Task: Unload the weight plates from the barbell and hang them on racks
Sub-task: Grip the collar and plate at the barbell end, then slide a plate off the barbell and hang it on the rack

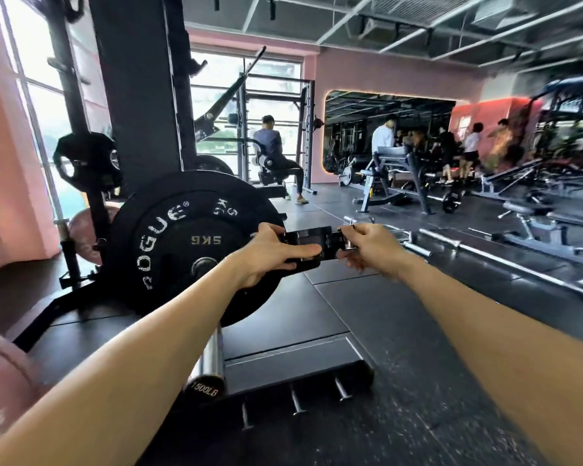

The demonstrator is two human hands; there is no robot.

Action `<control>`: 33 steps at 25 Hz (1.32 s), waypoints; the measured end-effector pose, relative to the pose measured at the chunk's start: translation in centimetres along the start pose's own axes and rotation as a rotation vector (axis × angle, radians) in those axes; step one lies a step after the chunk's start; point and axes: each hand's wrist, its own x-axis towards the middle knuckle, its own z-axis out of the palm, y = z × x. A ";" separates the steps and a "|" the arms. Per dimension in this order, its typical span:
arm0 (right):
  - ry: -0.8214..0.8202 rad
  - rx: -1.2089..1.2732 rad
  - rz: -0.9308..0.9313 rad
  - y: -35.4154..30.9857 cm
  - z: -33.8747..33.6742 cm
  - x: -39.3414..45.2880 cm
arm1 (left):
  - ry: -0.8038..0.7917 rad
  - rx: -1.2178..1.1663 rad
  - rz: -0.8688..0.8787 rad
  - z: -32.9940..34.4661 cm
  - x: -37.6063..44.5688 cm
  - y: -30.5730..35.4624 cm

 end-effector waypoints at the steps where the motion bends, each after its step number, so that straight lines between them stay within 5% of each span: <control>1: 0.019 0.004 -0.001 0.6 -0.4 1.9 | 0.005 -0.018 0.012 0.4 2.1 -0.4; 8: 0.223 -0.163 -0.028 3.8 -1.4 14.6 | 0.108 -0.041 0.066 1.8 16.6 -3.1; 18: 0.334 -0.392 -0.056 9.2 -3.4 29.1 | 0.166 0.229 0.057 2.9 32.4 -5.9; 33: 0.344 -0.532 0.053 16.9 -1.0 34.5 | 0.152 0.454 0.001 3.5 38.2 -13.2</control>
